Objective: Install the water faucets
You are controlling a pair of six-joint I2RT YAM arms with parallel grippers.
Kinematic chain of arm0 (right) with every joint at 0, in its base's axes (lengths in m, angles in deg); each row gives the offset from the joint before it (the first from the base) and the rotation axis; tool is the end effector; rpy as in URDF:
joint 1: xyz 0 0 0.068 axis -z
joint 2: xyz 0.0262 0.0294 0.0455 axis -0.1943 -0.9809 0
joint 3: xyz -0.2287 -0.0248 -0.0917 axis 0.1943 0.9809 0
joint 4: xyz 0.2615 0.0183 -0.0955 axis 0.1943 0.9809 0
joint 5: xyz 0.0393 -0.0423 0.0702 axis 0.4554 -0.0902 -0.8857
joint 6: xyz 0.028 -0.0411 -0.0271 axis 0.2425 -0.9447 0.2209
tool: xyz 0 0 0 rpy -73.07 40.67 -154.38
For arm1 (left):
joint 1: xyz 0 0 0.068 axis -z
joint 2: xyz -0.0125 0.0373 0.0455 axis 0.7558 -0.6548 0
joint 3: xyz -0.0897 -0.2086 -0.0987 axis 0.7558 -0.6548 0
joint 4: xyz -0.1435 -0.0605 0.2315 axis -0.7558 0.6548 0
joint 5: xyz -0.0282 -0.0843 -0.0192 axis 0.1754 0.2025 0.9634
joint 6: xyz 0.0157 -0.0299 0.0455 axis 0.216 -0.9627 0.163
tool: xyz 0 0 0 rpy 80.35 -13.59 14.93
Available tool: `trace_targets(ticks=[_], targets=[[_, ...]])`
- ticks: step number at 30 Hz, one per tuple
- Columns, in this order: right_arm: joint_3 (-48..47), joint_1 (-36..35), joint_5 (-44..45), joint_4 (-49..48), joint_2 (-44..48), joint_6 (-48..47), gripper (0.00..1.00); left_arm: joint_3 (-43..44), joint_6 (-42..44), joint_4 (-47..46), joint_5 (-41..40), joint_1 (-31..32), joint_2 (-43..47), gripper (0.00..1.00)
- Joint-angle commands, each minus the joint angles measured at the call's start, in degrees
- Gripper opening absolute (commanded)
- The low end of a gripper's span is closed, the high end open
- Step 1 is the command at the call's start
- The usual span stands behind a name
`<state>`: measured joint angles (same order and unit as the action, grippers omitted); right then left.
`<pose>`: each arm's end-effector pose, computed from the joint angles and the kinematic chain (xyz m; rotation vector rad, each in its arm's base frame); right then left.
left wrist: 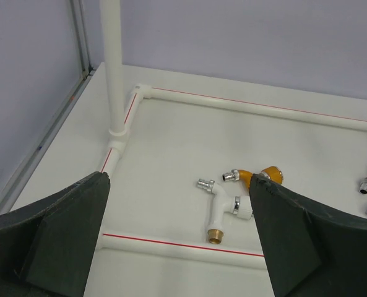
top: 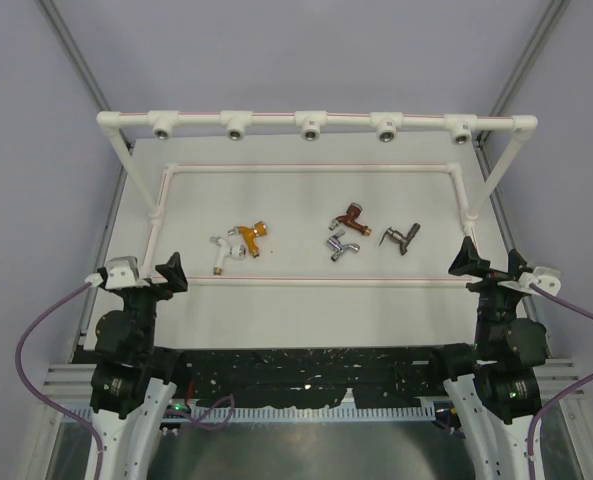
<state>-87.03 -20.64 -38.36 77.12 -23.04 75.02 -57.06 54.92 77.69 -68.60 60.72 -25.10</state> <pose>0.0871 -0.0013 0.3282 0.2613 1.3130 -0.0951 0.1043 -0.0103 0.2949 -0.1903 1.4817 -0.0794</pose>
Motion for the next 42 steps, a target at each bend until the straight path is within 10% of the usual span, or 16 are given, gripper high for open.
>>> trace_targets(ticks=[1, 22, 33, 42], targets=[[-1.8, -0.2, -0.3, -0.1, 0.6, 2.8, 0.95, 0.9, -1.0, -0.3, -1.3, 0.2, 13.1, 1.0], [-5.4, -0.3, -12.4, 10.0, -23.3, 23.5, 0.95, 12.4, -11.8, 20.4, 3.9, 0.2, -19.5, 1.0], [-4.5, -0.6, -30.2, 3.6, -42.2, 14.2, 1.0, 13.6, -12.1, 18.5, 12.3, 0.2, -33.2, 1.0], [-10.4, -11.6, -19.8, -1.5, -57.1, 12.0, 0.97, 16.5, -11.5, 19.0, 15.8, 0.2, -43.5, 1.0]])
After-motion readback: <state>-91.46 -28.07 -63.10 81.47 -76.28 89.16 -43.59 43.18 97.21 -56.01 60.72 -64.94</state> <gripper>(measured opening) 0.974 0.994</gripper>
